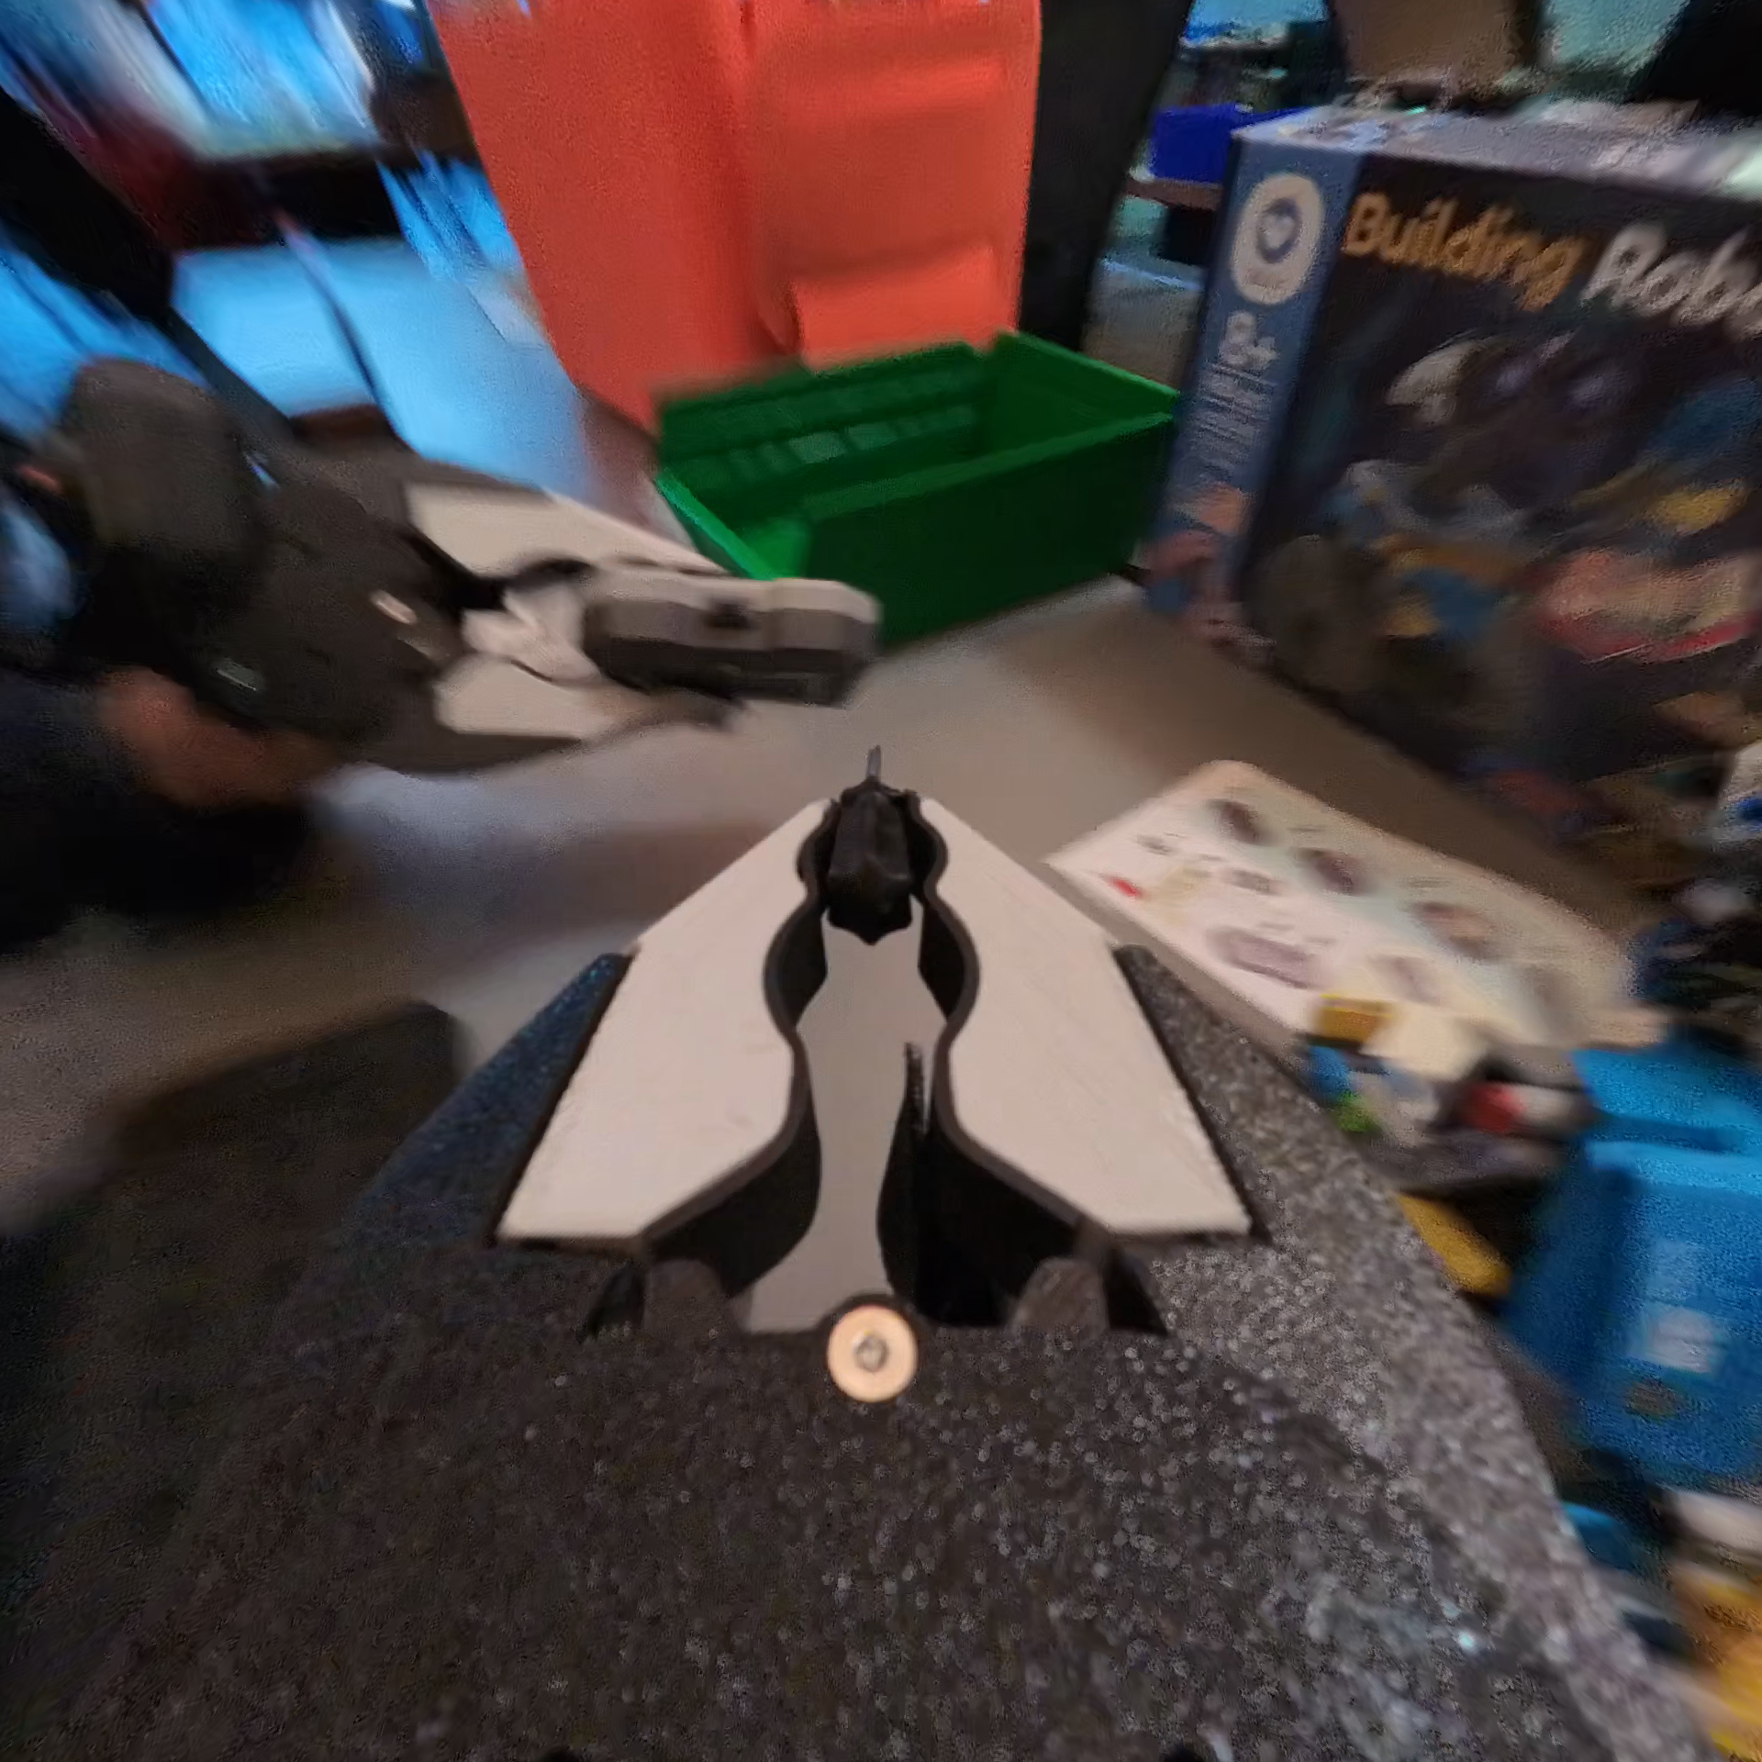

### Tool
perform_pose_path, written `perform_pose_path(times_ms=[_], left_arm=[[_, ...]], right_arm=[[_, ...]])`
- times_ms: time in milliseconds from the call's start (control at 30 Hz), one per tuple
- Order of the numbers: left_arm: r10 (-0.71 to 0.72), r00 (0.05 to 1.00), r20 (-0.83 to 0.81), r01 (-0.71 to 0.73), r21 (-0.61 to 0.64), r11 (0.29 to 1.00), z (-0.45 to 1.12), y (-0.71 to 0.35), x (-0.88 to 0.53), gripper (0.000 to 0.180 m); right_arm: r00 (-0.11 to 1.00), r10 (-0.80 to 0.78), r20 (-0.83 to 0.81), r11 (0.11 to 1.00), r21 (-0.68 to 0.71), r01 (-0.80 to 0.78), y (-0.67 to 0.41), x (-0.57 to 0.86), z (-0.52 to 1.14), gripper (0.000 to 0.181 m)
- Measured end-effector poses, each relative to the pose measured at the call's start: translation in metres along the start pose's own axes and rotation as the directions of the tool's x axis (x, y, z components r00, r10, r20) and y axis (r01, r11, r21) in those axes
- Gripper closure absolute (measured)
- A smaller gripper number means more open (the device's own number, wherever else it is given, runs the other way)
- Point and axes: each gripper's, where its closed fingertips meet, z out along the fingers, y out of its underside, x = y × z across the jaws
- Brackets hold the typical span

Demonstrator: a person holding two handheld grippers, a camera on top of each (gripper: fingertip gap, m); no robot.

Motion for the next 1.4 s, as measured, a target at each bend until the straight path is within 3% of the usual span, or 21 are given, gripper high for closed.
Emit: perform_pose_path(times_ms=[100, 200, 333, 500, 667, 800, 967, 1067, 1300, 1400], left_arm=[[0.276, 0.959, 0.068, -0.263, -0.159, 0.952, 0.005, 0.028, 0.015, 0.136], [0.391, 0.92, 0.034, -0.373, -0.234, 0.898, 0.012, 0.037, 0.027, 0.136], [0.379, 0.925, -0.011, -0.36, -0.341, 0.868, 0.018, 0.041, 0.034, 0.135], [0.193, 0.976, -0.1, -0.217, -0.431, 0.876, 0.016, 0.036, 0.057, 0.131], [0.128, 0.989, -0.073, -0.148, -0.49, 0.859, 0.014, 0.034, 0.06, 0.131], [-0.067, 0.987, -0.144, -0.016, -0.513, 0.858, 0.009, 0.025, 0.074, 0.126], [-0.291, 0.922, -0.257, 0.12, -0.525, 0.842, 0.009, 0.011, 0.088, 0.116], [-0.401, 0.861, -0.313, 0.196, -0.523, 0.829, 0.01, -0.004, 0.091, 0.121], [-0.531, 0.786, -0.316, 0.321, -0.526, 0.788, 0.005, -0.007, 0.08, 0.117], [-0.693, 0.662, -0.285, 0.458, -0.579, 0.675, -0.008, 0.01, 0.081, 0.108]], right_arm=[[0.94, -0.327, -0.098, 0.935, -0.182, 0.306, 0.033, 0.011, 0.013, 0.169], [0.923, -0.379, -0.069, 0.911, -0.202, 0.359, 0.056, -0.001, 0.025, 0.169], [0.934, -0.356, -0.024, 0.91, -0.235, 0.341, 0.078, -0.01, 0.028, 0.169], [0.975, -0.22, -0.008, 0.962, -0.17, 0.216, 0.07, -0.004, 0.021, 0.17], [0.991, -0.135, -0.005, 0.98, -0.147, 0.133, 0.071, 0.006, 0.009, 0.17], [0.998, -0.055, 0.039, 0.993, -0.106, 0.059, 0.065, 0.002, 0.003, 0.169], [0.995, -0.04, 0.092, 0.995, -0.092, 0.049, 0.061, -0.008, 0.0, 0.169], [0.992, -0.034, 0.119, 0.994, -0.098, 0.046, 0.063, -0.013, -0.001, 0.169], [0.99, -0.019, 0.137, 0.995, -0.093, 0.031, 0.061, -0.012, -0.003, 0.169], [0.99, -0.012, 0.141, 0.995, -0.099, 0.026, 0.063, -0.01, -0.003, 0.169]])
